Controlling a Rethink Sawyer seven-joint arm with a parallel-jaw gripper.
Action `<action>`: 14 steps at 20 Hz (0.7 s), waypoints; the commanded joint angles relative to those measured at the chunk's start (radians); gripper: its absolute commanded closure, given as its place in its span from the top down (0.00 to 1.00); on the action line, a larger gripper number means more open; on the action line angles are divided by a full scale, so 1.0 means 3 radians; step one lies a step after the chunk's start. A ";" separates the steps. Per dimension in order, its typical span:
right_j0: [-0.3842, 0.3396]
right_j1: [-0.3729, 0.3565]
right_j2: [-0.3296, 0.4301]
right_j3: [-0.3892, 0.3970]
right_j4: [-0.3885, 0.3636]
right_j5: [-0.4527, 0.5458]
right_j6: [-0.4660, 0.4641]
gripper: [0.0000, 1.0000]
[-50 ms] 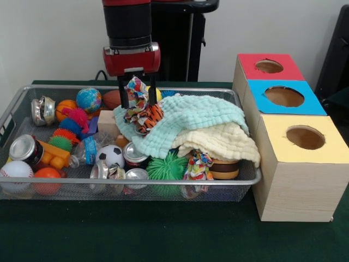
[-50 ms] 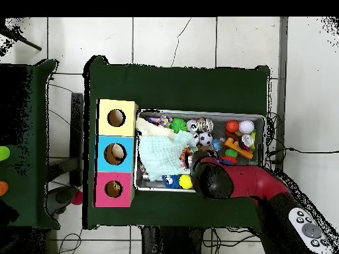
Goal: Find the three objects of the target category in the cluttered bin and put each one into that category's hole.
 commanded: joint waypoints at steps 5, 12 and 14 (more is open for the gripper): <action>-0.0070 0.0109 0.0242 0.0033 0.0068 -0.0520 0.0435 1.00; -0.0101 0.0171 0.0254 0.0083 0.0278 -0.0459 0.0548 1.00; -0.0098 0.0182 0.0244 0.0115 0.0382 -0.0438 0.0617 1.00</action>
